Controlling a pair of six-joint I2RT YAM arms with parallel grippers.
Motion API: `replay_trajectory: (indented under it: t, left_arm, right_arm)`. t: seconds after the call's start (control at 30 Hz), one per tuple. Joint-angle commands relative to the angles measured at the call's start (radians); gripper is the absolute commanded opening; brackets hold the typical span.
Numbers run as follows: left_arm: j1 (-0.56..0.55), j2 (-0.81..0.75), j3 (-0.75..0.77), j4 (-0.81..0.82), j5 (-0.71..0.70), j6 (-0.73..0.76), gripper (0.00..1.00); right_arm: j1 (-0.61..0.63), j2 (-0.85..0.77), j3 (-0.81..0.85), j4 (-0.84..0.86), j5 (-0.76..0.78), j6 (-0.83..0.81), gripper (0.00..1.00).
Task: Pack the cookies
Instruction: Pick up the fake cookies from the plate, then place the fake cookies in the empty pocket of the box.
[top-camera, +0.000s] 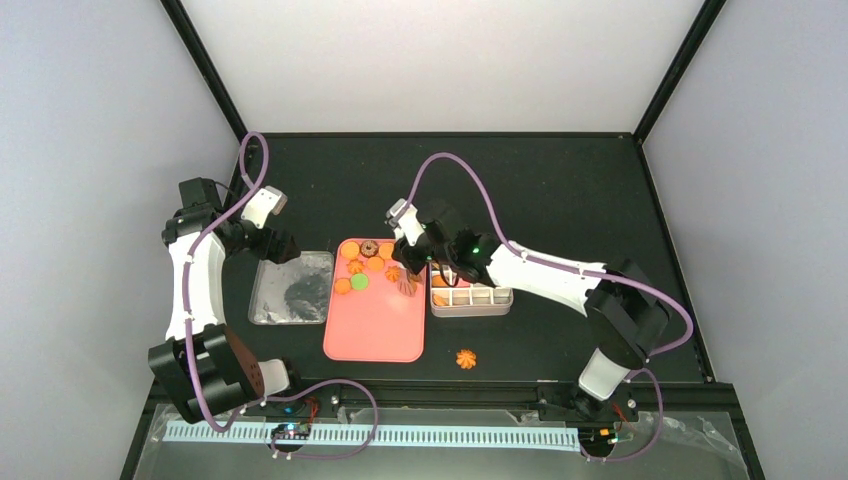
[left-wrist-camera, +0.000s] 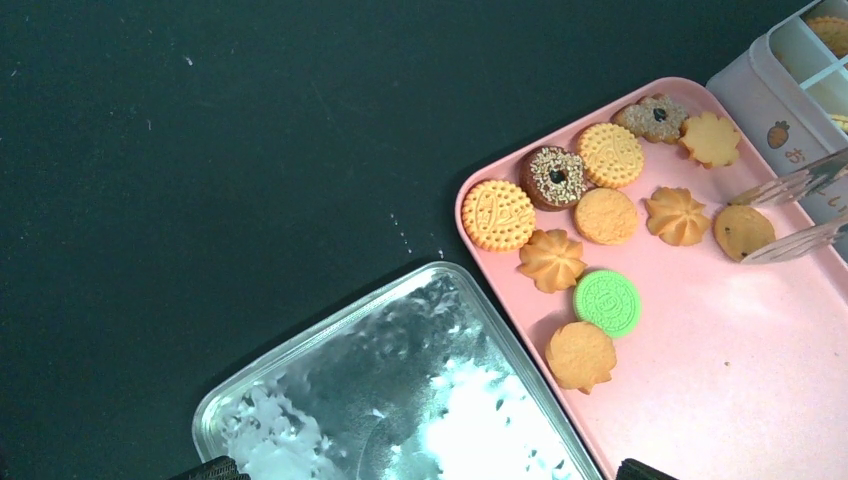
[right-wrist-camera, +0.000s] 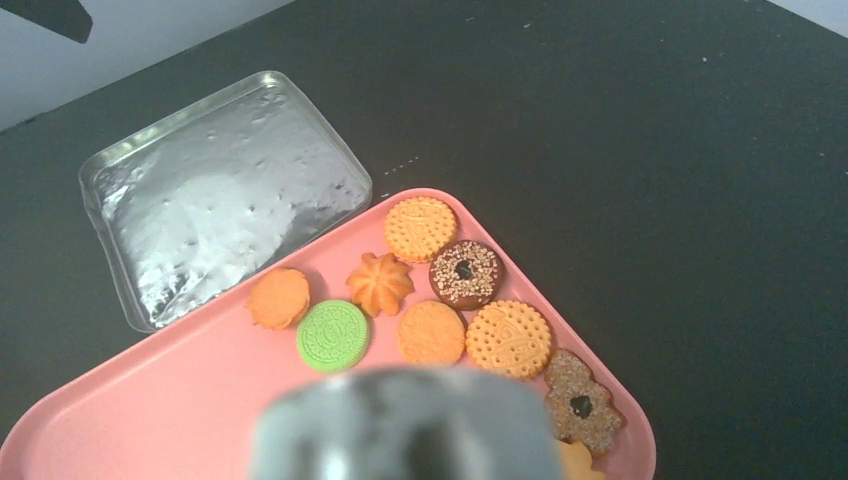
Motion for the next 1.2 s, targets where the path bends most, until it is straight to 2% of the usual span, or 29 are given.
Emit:
replay_trajectory:
  t: [0.0,0.23,0.47,0.9,1.17]
  left_arm:
    - [0.005,0.002,0.018,-0.007,0.026,0.014,0.99]
    - [0.005,0.002,0.021,-0.009,0.024,0.019,0.99]
    - [0.005,0.008,0.021,-0.009,0.028,0.018,0.99]
    - [0.005,0.011,0.023,-0.014,0.054,0.013,0.99]
    - [0.006,0.011,0.015,-0.011,0.048,0.015,0.99]
  right_arm:
    - [0.014,-0.044,0.013,0.001,0.031,0.001,0.16]
    - [0.014,-0.141,0.05,-0.003,0.073,0.011,0.07]
    - [0.005,-0.313,-0.009,-0.046,0.173,-0.013,0.07]
    - [-0.029,-0.595,-0.284,-0.117,0.332,0.019,0.08]
    - [-0.037,-0.64,-0.293,-0.166,0.37,0.023,0.08]
